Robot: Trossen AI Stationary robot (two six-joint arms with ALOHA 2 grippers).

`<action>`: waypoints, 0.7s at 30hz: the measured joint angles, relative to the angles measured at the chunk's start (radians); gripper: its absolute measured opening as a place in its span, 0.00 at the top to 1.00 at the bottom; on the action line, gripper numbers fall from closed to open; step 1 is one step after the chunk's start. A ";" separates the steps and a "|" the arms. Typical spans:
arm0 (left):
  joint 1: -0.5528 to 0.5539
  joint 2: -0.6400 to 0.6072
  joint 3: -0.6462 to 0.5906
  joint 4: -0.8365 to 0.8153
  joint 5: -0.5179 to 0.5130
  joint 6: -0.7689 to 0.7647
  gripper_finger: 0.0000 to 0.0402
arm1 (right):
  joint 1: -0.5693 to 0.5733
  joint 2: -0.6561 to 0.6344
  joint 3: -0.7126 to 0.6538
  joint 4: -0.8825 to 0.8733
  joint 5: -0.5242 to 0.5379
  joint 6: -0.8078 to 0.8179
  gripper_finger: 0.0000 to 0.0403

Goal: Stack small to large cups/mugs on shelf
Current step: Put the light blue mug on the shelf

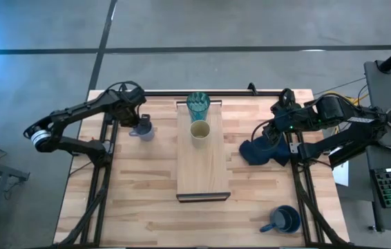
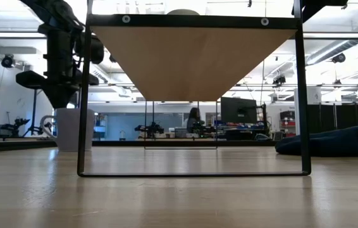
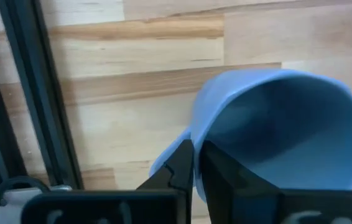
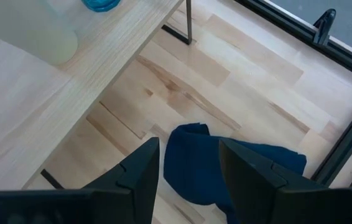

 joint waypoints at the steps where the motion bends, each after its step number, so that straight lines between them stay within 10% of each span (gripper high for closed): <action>1: 0.000 -0.003 0.002 0.001 0.000 0.004 0.99 | 0.000 0.000 0.000 0.000 0.000 0.000 0.60; 21: -0.017 -0.075 0.105 -0.095 0.035 0.028 1.00 | 0.000 0.000 0.000 0.000 0.000 0.004 0.60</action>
